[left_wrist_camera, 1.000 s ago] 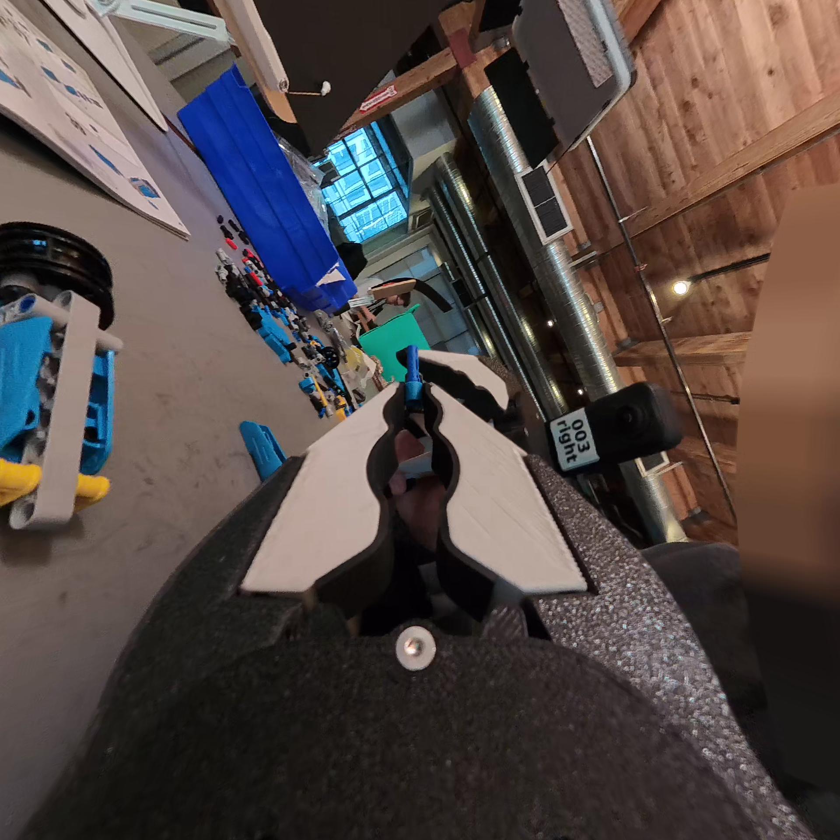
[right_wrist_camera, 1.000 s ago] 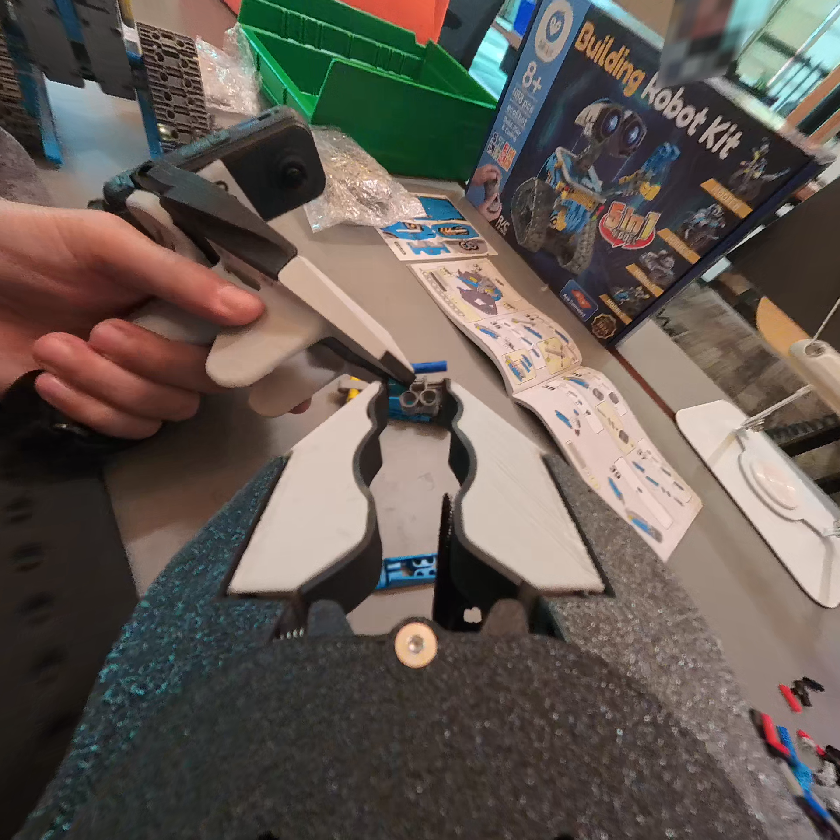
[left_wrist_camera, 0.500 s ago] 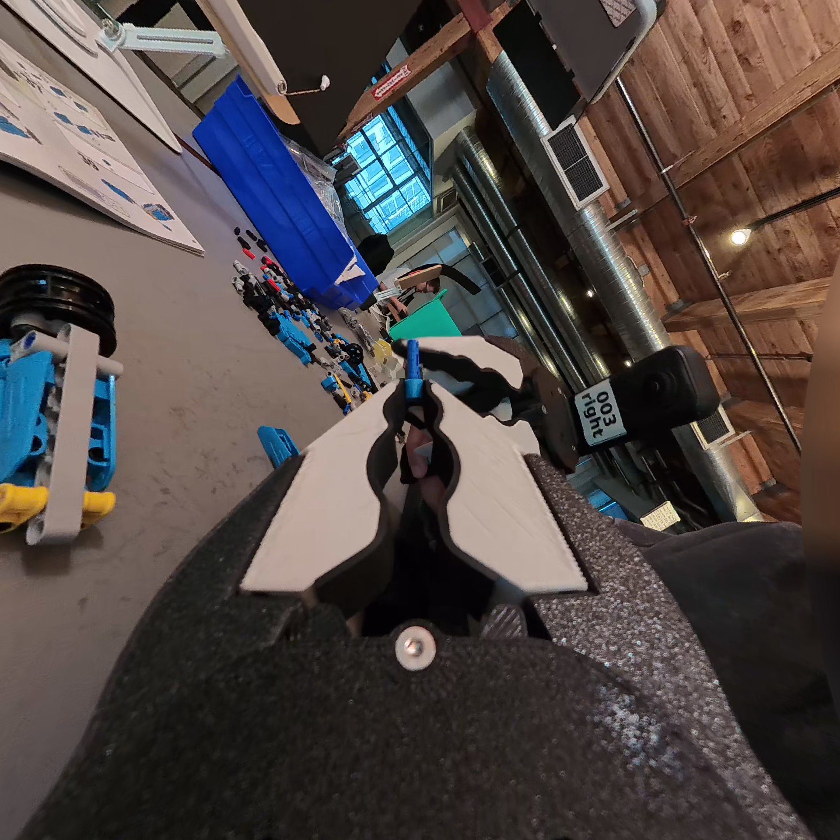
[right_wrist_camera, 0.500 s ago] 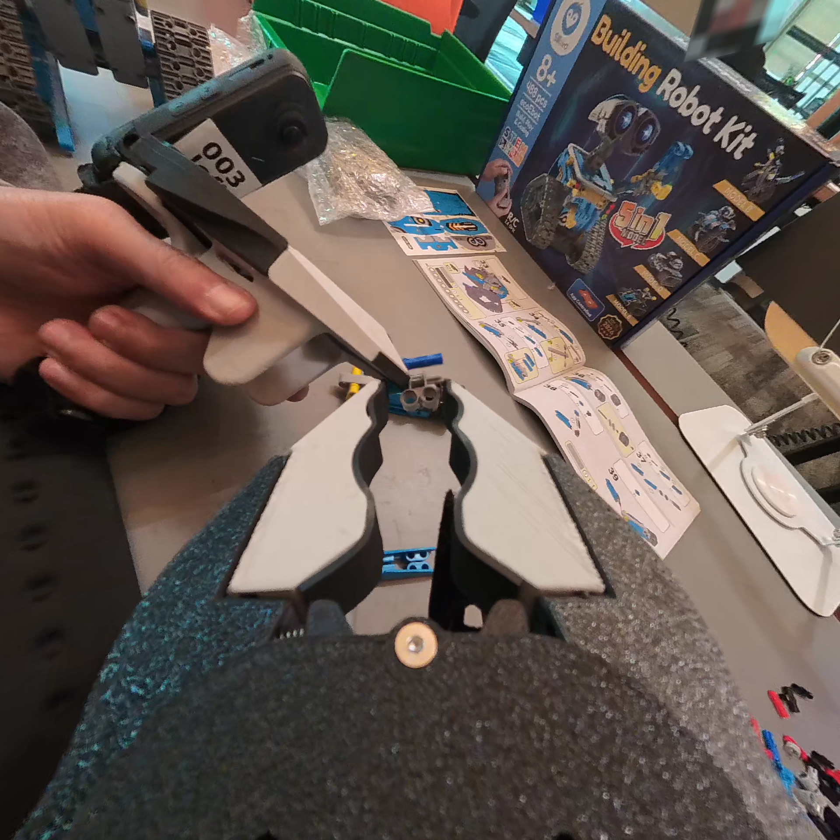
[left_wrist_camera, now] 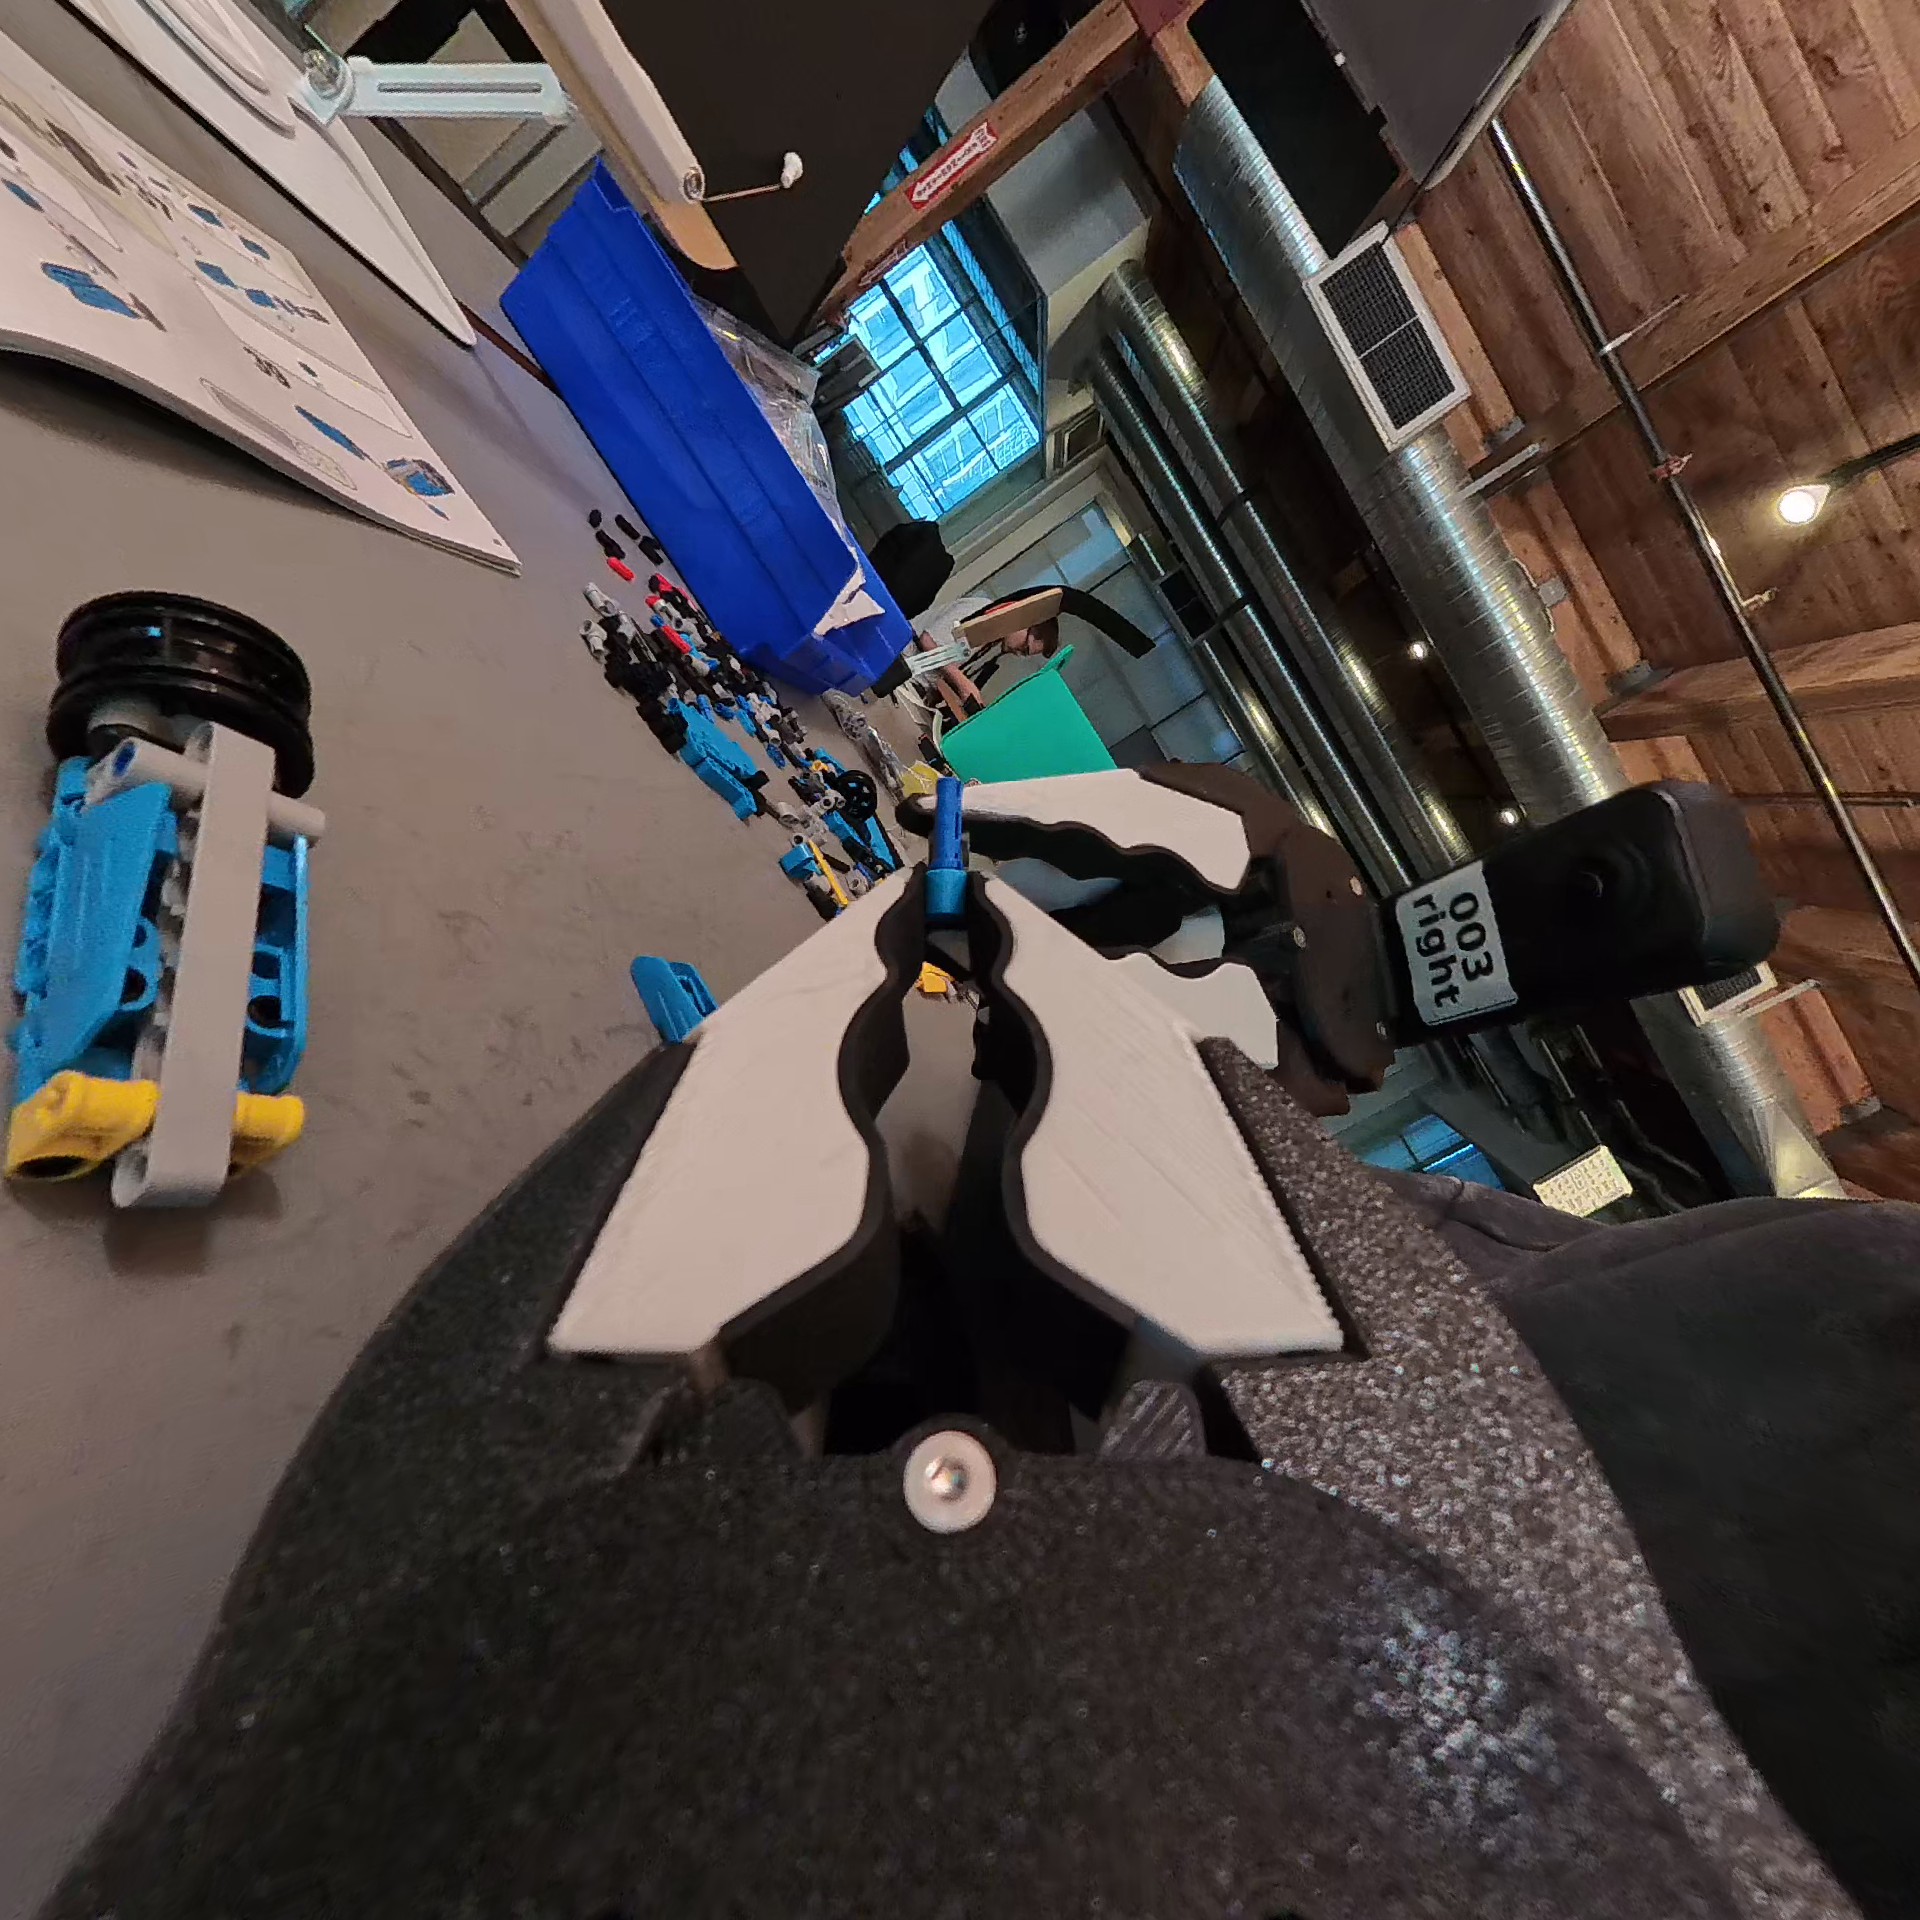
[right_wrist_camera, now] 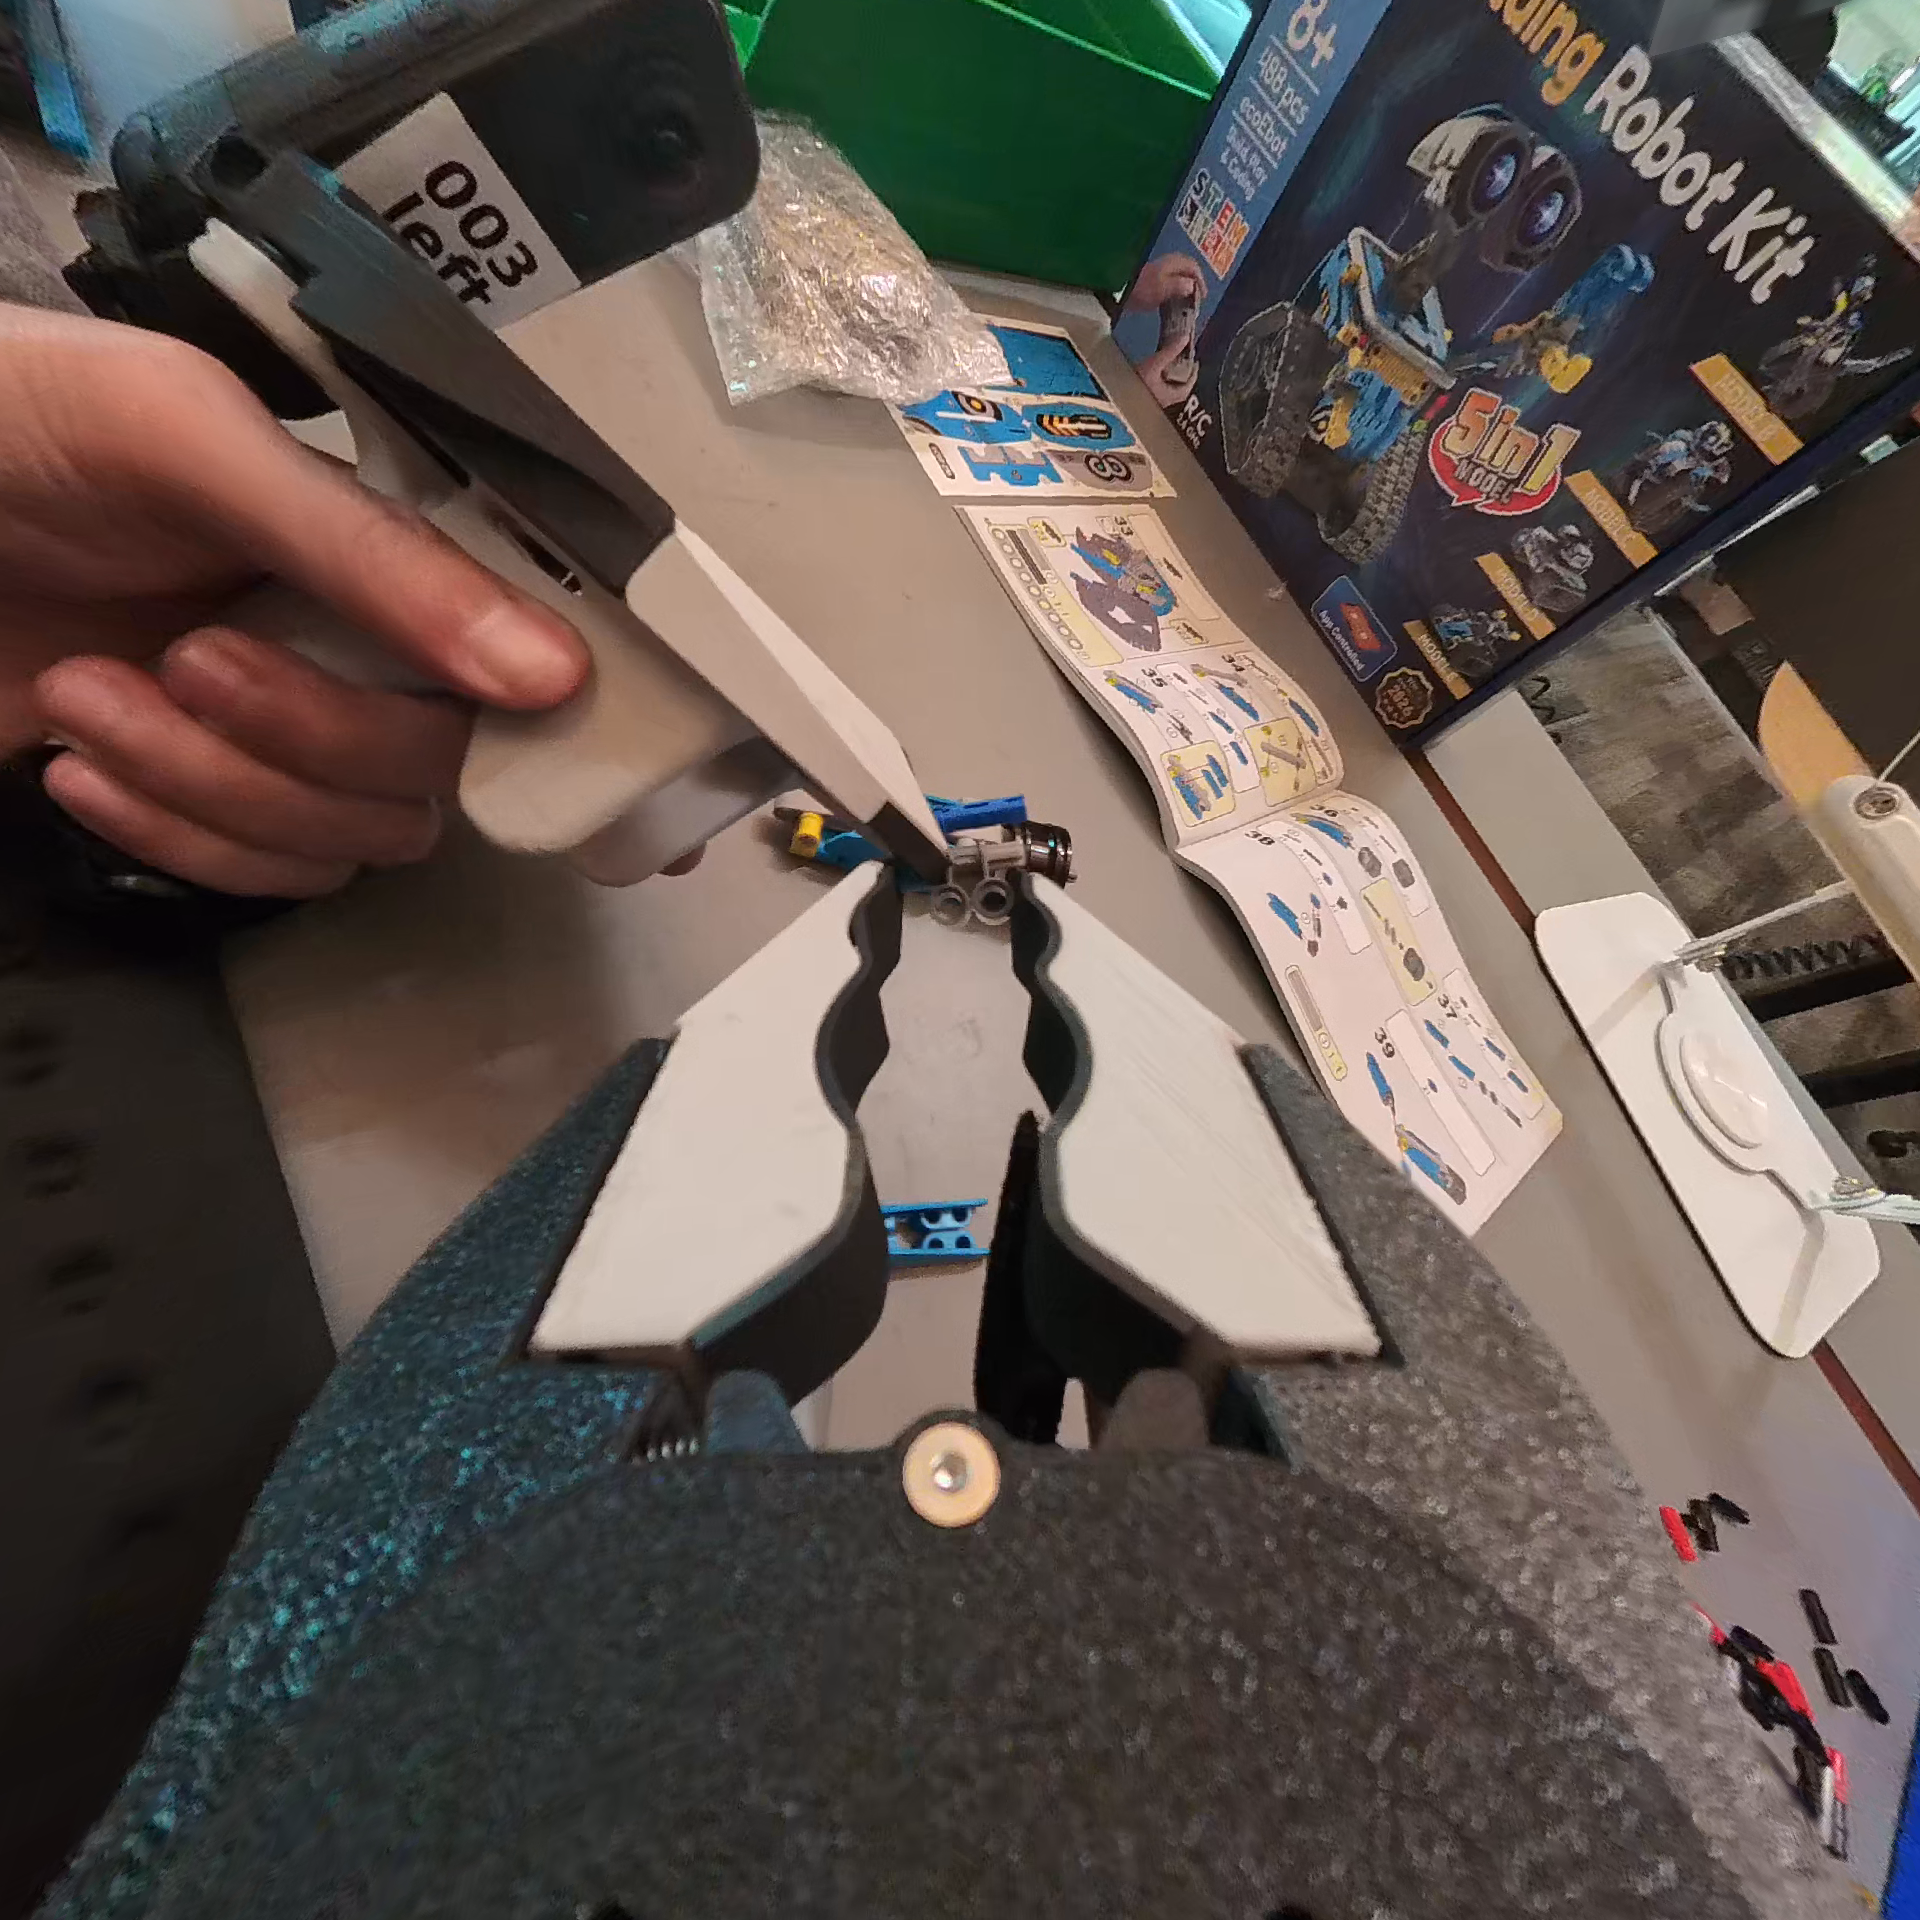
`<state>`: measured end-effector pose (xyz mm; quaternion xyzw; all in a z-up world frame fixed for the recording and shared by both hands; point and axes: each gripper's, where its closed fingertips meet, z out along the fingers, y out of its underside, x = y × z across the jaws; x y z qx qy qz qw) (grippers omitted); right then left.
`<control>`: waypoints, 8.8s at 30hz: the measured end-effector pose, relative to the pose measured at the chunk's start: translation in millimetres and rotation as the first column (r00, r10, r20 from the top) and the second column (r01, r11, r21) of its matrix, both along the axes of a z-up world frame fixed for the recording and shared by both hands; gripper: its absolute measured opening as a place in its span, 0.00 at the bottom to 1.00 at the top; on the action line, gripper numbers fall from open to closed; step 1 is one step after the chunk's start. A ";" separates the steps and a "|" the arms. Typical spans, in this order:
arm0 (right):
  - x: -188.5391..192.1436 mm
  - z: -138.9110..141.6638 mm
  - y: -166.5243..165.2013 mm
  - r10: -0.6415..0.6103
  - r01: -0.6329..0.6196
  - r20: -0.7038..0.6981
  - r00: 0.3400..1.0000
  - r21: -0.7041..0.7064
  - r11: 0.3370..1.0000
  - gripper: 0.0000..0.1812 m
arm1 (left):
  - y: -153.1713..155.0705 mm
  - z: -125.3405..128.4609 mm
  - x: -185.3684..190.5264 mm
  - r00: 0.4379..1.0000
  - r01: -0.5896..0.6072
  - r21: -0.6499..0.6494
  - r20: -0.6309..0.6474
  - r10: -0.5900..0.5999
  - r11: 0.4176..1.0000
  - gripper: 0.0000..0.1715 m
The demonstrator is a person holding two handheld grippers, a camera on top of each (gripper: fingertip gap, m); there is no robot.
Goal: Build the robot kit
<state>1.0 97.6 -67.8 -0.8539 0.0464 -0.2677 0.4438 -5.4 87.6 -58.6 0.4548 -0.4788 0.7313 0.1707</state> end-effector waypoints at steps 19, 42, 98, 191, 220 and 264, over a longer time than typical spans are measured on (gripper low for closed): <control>-4.7 13.2 -5.7 0.065 -0.071 0.046 0.997 0.153 0.986 0.14 | 1.3 14.5 -7.3 0.994 0.046 0.011 0.096 -0.047 0.999 0.03; 49.6 -20.5 -75.6 -0.004 0.203 -0.525 0.851 0.321 0.925 0.16 | 20.7 -42.9 4.8 0.983 0.001 0.556 0.153 -0.103 0.831 0.04; 30.7 -54.8 -62.9 0.010 0.069 -0.496 0.868 0.140 0.988 0.09 | 0.8 -62.5 -10.9 0.957 0.041 0.720 0.171 -0.234 0.693 0.04; -66.2 5.9 -33.1 0.607 -0.263 -0.639 0.473 0.555 0.789 0.04 | -34.1 -12.7 -60.2 0.808 0.003 0.632 0.455 -0.374 0.775 0.02; -46.5 6.5 -41.8 0.608 -0.143 -0.694 0.385 0.606 0.783 0.04 | -14.4 -10.9 -42.5 0.871 0.032 0.552 0.394 -0.294 0.833 0.03; 17.7 3.1 -60.0 0.415 0.148 -0.725 0.549 0.573 0.806 0.12 | 36.9 -10.0 9.6 0.415 -0.845 0.531 0.726 -0.549 0.064 0.02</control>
